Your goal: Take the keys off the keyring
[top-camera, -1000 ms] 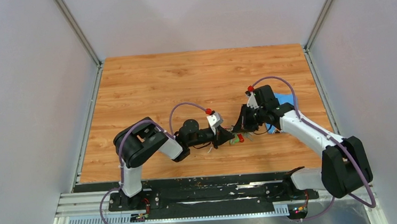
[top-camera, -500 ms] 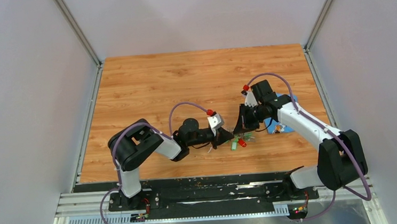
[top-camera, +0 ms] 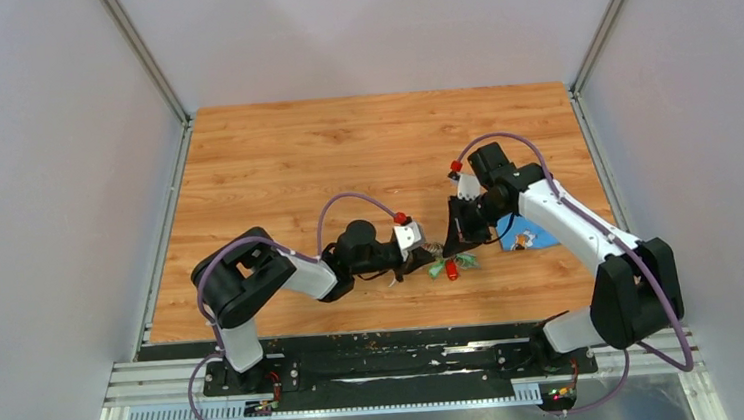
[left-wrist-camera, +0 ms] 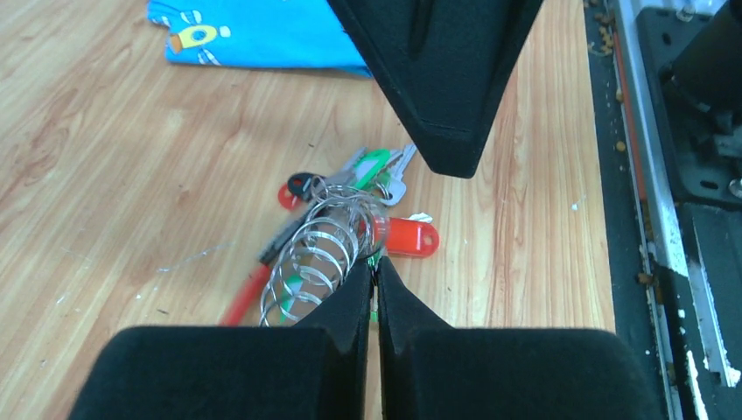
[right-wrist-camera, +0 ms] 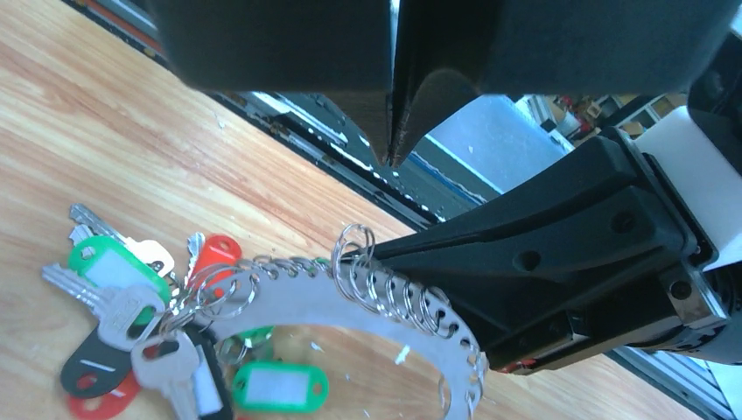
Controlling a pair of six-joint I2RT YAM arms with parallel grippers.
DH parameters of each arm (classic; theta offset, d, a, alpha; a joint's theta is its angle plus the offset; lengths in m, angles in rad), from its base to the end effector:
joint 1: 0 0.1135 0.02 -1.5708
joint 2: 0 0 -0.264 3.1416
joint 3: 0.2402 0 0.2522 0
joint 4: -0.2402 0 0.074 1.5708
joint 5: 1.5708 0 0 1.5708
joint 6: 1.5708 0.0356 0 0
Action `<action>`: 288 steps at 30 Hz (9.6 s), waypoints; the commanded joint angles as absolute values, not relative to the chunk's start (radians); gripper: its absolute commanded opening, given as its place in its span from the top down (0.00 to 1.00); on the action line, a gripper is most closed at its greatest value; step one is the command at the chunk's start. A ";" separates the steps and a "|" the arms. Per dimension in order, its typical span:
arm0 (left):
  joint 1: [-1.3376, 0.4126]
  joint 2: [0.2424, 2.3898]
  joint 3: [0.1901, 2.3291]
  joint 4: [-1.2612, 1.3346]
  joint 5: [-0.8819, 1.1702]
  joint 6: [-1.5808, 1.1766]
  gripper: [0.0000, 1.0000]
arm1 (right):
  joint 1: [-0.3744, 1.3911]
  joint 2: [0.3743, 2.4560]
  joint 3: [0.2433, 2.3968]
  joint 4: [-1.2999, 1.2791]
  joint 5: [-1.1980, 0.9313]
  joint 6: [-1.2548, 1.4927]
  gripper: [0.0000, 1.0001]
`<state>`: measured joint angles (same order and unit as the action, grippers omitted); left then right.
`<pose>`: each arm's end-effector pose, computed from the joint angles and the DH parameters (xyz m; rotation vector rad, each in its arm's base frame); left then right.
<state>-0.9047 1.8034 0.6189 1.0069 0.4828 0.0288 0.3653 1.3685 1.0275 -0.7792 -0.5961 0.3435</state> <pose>0.1925 -0.2717 0.1474 1.1486 1.4502 -1.0468 0.2384 0.1126 0.2536 -0.2238 2.7505 1.0121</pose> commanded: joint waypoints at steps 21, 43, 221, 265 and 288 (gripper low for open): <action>-0.931 1.886 0.764 0.919 0.601 0.010 1.00 | 0.348 0.981 0.714 -0.573 -0.236 0.857 0.73; -0.949 1.894 0.793 0.923 0.699 -0.001 1.00 | 0.325 0.965 0.687 -0.459 -0.175 0.849 0.61; -0.926 2.046 0.799 1.222 0.692 -0.447 1.00 | 0.287 0.681 0.416 -0.332 -0.361 1.187 0.78; -0.907 1.766 0.757 0.776 0.538 -0.070 1.00 | 0.180 1.117 0.679 -0.403 -0.989 0.758 0.99; -0.940 1.452 0.665 0.278 0.300 0.164 1.00 | 0.376 1.527 0.905 -0.528 -1.027 0.447 0.99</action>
<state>-0.9379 1.4506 0.6827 0.3355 0.3676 0.1047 0.3260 1.4689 0.8486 -0.4335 -1.0340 0.5537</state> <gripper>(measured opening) 0.007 0.009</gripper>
